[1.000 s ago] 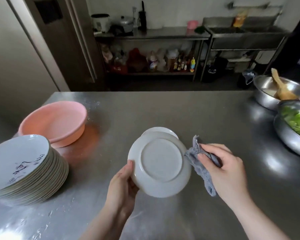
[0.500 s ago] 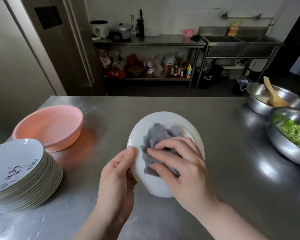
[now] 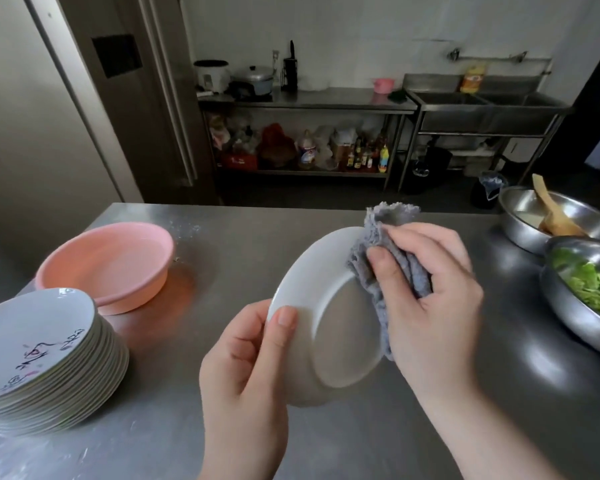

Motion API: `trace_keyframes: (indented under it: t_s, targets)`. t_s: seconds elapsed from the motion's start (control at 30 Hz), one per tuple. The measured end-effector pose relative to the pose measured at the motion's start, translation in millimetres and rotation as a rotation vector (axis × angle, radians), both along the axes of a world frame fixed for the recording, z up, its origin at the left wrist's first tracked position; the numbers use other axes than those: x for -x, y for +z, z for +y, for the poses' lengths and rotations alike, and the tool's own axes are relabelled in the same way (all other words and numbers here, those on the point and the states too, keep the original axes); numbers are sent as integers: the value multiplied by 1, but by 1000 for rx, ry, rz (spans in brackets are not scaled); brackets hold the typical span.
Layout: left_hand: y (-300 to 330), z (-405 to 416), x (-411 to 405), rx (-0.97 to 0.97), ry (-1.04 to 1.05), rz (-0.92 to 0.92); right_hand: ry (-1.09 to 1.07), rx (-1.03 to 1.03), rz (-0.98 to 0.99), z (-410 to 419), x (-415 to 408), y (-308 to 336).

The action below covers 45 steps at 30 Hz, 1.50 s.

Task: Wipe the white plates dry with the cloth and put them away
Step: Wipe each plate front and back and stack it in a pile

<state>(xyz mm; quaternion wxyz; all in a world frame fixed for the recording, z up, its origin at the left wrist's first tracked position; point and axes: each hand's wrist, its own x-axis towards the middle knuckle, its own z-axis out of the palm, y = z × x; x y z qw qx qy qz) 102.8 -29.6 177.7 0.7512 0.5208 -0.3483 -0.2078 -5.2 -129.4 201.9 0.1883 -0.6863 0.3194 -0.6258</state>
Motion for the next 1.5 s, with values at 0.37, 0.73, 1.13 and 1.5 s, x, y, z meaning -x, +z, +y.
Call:
trace_keyframes:
  t_s: [0.37, 0.73, 1.13, 1.5]
  targets:
    - [1, 0, 0, -71, 106, -280, 127, 40, 104, 9, -14, -5]
    - [-3, -7, -14, -2, -24, 391, 149, 24, 215, -16, -11, -13]
    - [-9, -14, -21, -140, 131, 738, 142, 25, 361, 30, -7, -67]
    - [-1, -17, -15, -116, 138, 827, 120, 196, 292, 29, -7, -64]
